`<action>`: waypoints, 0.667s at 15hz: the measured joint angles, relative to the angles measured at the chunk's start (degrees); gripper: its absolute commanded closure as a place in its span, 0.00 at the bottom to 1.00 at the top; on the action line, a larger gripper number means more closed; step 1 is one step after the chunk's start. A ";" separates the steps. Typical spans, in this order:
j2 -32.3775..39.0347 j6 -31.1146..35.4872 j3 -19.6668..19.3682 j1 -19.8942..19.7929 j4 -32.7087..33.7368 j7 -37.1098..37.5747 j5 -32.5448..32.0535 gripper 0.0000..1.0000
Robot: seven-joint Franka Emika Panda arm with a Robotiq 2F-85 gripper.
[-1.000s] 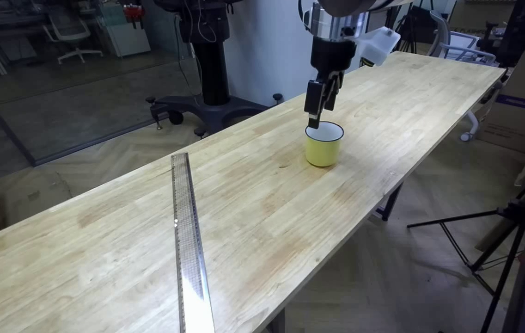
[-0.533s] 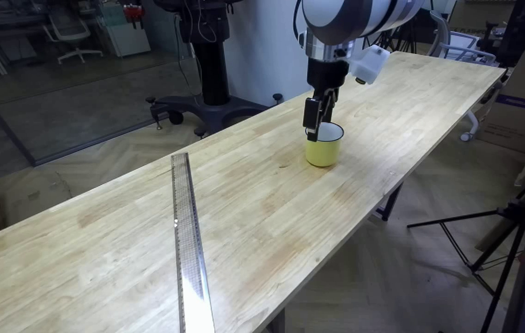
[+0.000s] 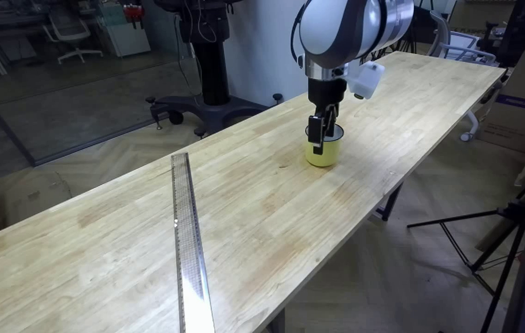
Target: Move the cup backwards
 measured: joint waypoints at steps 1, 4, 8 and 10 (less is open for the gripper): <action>0.46 -0.26 -0.04 0.00 0.40 0.01 -0.22 0.47; 1.19 -0.75 -0.06 0.00 1.19 0.11 -1.01 0.69; 1.36 -1.73 -0.03 0.04 1.88 0.11 -1.73 0.95; 1.36 -2.36 0.02 0.19 2.09 0.11 -2.20 1.00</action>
